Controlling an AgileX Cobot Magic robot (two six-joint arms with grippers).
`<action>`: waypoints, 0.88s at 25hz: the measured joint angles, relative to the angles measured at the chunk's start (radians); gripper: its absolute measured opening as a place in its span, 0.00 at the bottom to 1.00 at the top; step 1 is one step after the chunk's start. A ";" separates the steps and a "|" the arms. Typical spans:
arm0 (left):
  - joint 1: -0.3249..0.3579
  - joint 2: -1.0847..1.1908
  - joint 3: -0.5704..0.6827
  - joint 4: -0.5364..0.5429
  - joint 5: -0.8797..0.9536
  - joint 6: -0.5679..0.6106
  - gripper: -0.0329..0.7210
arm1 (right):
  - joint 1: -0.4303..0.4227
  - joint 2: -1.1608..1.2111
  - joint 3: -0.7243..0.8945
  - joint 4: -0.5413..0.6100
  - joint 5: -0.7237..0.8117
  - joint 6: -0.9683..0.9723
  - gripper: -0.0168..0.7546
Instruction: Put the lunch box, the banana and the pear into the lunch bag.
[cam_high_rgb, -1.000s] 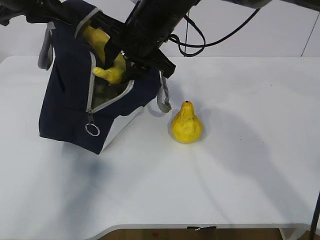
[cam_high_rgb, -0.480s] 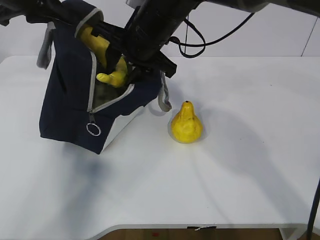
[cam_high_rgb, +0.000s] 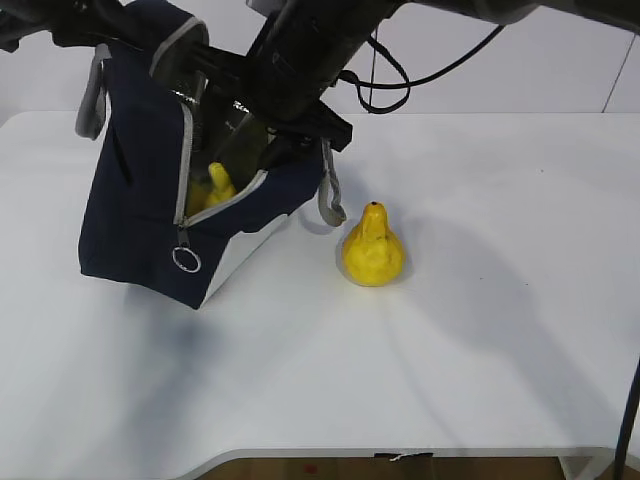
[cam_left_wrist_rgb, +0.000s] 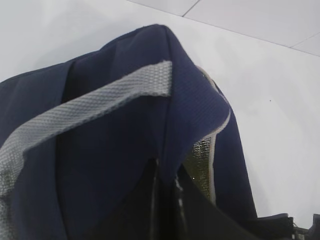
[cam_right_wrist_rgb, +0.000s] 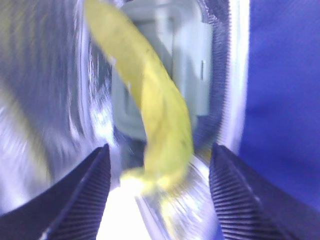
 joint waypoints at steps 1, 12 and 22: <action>0.000 0.000 0.000 0.000 0.000 0.000 0.04 | 0.000 0.000 0.000 0.000 0.002 -0.011 0.66; 0.000 0.000 0.000 0.000 0.000 0.007 0.04 | -0.026 -0.010 -0.208 -0.134 0.251 -0.233 0.67; 0.000 0.000 0.000 0.000 0.005 0.018 0.04 | -0.026 -0.054 -0.277 -0.384 0.273 -0.337 0.67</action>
